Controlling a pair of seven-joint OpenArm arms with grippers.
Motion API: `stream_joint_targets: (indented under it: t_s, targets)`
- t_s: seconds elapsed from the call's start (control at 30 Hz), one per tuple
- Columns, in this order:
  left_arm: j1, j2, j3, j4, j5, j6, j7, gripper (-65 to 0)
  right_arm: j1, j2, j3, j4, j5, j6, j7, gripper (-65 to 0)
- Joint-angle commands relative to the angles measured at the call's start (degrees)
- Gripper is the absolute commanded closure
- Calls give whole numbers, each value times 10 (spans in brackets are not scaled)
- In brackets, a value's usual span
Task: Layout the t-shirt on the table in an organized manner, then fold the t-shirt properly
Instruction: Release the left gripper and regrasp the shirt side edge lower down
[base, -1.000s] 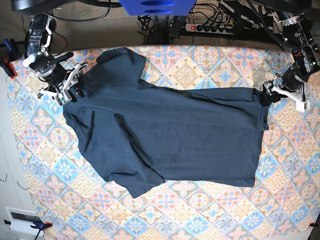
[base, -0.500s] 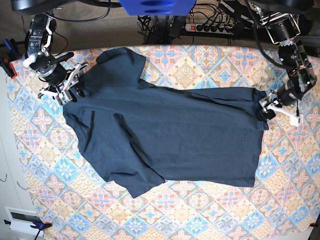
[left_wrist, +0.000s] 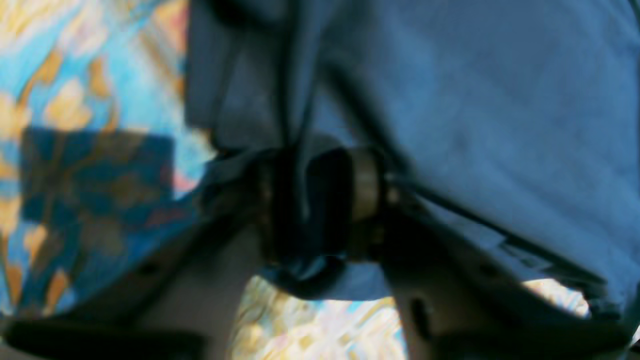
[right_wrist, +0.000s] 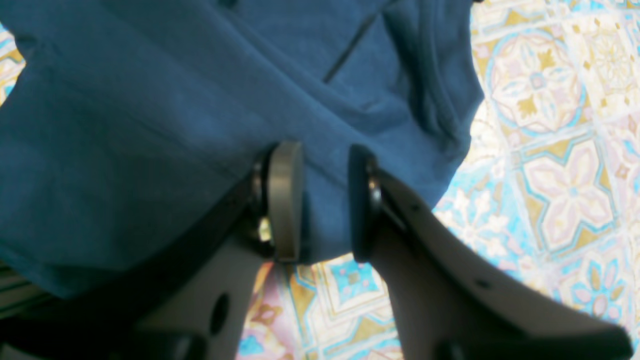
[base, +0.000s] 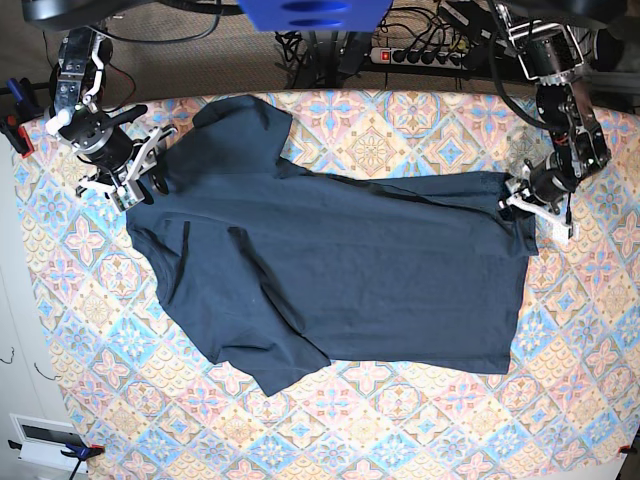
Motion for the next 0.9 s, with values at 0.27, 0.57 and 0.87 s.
stream_joint_targets:
  t_s: [0.27, 0.57, 0.87]
  targets:
    - [56, -33, -42, 107, -71, -5, -8, -173, 4, 9, 4, 9, 7, -2, 12, -157]
    - [75, -33, -49, 127, -69, -5, -8, -181, 4, 9, 4, 8, 7, -2, 13, -157]
    - [68, -42, -47, 90, -68, 1, -12, -463, 3, 8, 3, 8, 7, -2, 14, -157]
